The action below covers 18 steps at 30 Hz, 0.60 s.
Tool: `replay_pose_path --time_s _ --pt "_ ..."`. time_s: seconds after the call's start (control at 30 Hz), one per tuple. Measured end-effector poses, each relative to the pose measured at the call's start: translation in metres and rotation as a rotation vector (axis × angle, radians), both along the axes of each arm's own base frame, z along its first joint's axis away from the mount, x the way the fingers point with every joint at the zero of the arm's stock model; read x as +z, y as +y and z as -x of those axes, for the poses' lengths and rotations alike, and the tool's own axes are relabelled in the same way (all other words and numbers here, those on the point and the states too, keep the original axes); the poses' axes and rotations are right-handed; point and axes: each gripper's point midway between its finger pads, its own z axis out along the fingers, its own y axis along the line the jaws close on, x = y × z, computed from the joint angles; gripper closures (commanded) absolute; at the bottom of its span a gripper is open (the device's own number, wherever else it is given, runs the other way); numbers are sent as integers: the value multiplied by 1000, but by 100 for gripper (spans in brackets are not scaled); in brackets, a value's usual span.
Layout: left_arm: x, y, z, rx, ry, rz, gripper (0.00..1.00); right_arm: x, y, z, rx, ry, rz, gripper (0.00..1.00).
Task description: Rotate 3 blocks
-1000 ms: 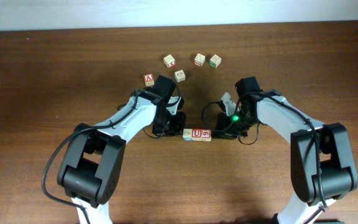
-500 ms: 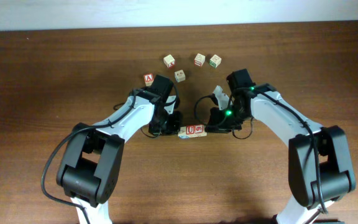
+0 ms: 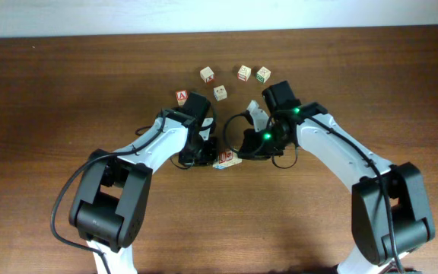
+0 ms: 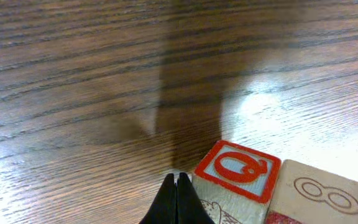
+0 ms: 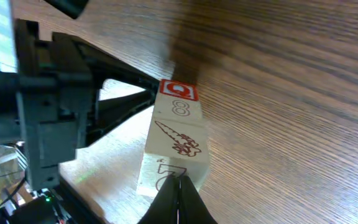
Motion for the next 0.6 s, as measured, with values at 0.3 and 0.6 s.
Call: replay_pose_path --time_s 0.3,0.6 --pt "-1 2 2 1 6 -9 100 10 21 -3 11 -31 -48 96" --pt "4 -11 7 -16 28 58 100 13 38 5 42 -34 -62 96"
